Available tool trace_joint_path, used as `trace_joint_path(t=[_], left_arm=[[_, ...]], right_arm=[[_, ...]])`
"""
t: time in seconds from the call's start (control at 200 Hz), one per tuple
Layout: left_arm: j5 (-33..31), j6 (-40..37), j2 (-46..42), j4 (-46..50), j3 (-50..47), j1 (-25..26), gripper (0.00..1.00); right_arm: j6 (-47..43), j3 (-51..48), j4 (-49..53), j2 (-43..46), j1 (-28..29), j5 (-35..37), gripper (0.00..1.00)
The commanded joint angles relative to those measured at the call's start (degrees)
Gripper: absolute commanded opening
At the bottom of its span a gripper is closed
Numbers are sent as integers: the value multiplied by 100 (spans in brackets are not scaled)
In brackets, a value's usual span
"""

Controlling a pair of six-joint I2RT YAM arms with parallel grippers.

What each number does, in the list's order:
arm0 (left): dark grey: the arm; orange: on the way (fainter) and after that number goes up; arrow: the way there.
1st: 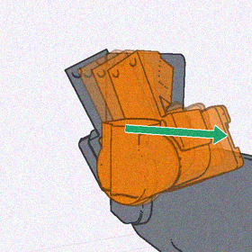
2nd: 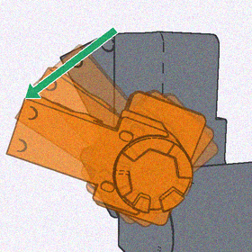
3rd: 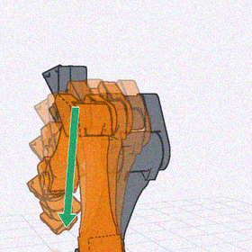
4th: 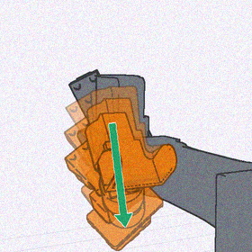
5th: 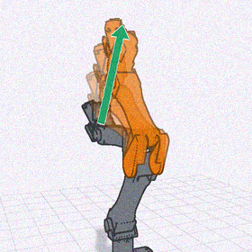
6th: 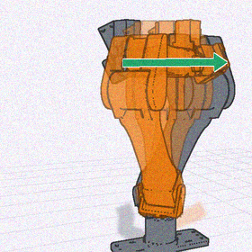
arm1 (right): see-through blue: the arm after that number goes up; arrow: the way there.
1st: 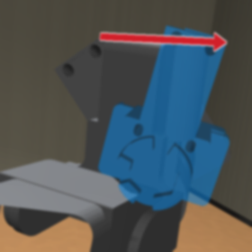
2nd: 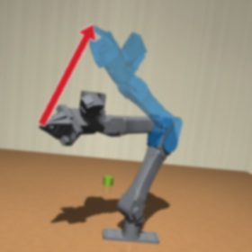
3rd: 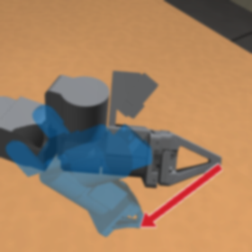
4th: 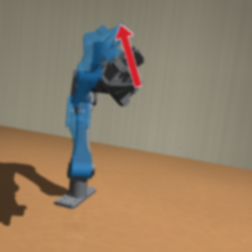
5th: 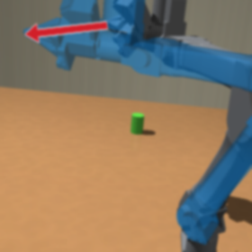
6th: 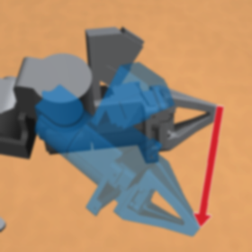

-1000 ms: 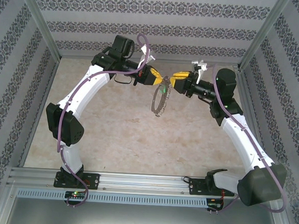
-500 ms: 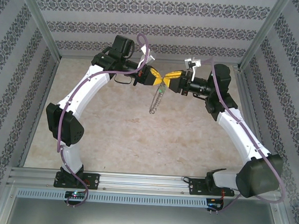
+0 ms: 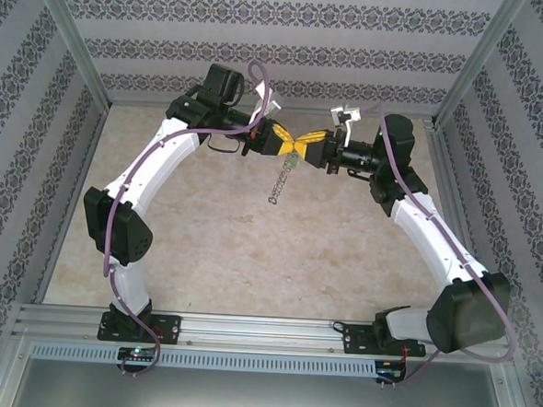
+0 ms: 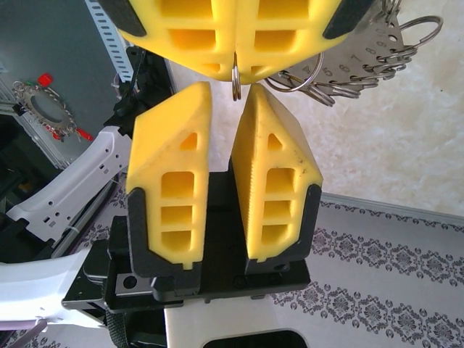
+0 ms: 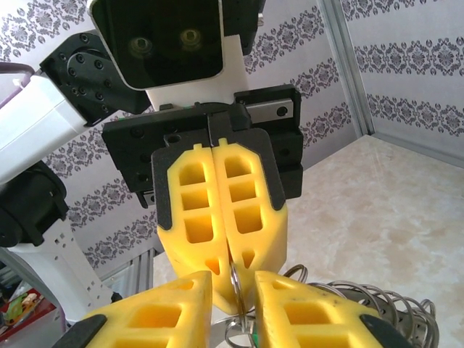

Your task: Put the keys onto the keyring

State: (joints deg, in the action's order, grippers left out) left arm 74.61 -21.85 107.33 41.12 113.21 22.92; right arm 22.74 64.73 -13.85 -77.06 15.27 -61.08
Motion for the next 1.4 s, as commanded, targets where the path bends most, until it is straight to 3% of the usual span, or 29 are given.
trace_joint_path(t=[0.0, 0.16, 0.295, 0.455, 0.689, 0.914, 1.124, 1.399], left_arm=[[252, -122, -283, 18, 141, 35, 0], [249, -112, -283, 12, 146, 37, 0], [165, -45, -279, -21, 155, 37, 0], [-267, 111, -337, -158, 107, 10, 24], [-576, 468, -714, -875, -427, -192, 33], [-658, 417, -828, -856, -499, -266, 37], [-599, 120, -666, -310, -267, -265, 39], [-501, 139, -737, -339, -497, -254, 39]], right_arm=[[-28, 125, -129, -88, 98, -219, 18], [-73, 194, -76, -149, 101, -261, 0], [-286, 324, 239, -178, 103, -210, 0], [-1316, 894, 1678, -161, 113, 48, 0], [-2464, 1704, 3360, -212, 102, 478, 0], [-3632, 2645, 5000, -467, 228, 780, 0], [-4593, 3719, 6543, -945, 539, 1520, 0], [-4648, 4065, 6711, -1198, 733, 1928, 0]])
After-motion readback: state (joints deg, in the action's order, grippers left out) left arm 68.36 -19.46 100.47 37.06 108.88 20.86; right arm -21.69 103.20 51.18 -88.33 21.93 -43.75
